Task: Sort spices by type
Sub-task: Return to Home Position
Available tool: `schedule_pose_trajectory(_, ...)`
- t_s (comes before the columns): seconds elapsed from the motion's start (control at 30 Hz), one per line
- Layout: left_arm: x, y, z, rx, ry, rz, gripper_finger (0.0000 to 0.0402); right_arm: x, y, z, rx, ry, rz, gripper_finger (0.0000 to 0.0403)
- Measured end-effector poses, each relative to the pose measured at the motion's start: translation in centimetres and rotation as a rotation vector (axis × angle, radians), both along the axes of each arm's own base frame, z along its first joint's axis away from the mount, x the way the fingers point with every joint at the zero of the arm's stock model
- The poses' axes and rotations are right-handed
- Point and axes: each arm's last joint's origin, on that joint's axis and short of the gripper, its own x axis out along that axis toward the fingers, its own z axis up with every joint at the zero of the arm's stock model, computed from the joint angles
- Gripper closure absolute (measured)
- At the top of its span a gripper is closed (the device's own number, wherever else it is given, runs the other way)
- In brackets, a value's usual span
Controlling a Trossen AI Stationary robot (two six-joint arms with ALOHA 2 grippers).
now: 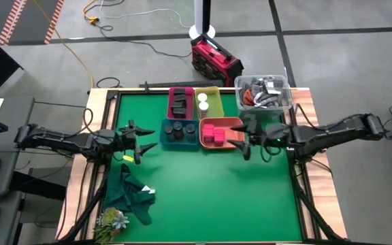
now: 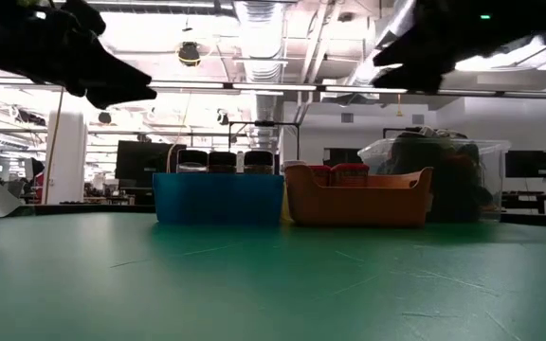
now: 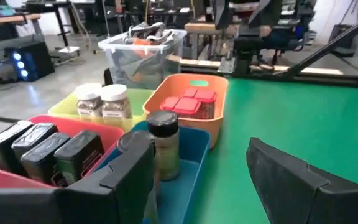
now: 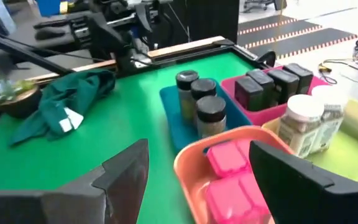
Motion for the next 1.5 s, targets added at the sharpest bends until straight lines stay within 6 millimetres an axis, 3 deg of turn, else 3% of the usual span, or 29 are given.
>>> schedule_pose_trajectory(0.37,-2.9,-0.1,-0.1,-0.046,0.01,0.016,0.0157,-5.0,2.3,-2.8,0.018,-0.1,0.019,0.0101)
schedule_pose_trajectory(0.6,-4.6,-0.2,-0.2,-0.047,-0.02,-0.025,0.0157,-6.8,2.5,-5.2,0.074,-0.271,0.068,0.0101)
schedule_pose_trajectory(0.73,-4.8,-0.4,-1.2,-0.055,-0.064,-0.074,0.0157,-7.5,2.2,-6.5,0.109,-0.39,0.065,0.0101)
schedule_pose_trajectory(0.9,-4.3,-0.6,-2.4,-0.06,-0.088,-0.13,0.0157,-7.6,2.0,-6.5,0.153,-0.436,0.05,0.0101)
schedule_pose_trajectory(1.03,-4.3,-0.7,-2.7,-0.077,-0.088,-0.13,0.0157,-7.5,2.1,-7.0,0.21,-0.403,0.045,0.0101)
schedule_pose_trajectory(1.5,-4.2,-0.7,-2.9,-0.083,-0.075,-0.13,0.0157,-7.7,2.0,-9.9,0.09,-0.097,0.04,0.0101)
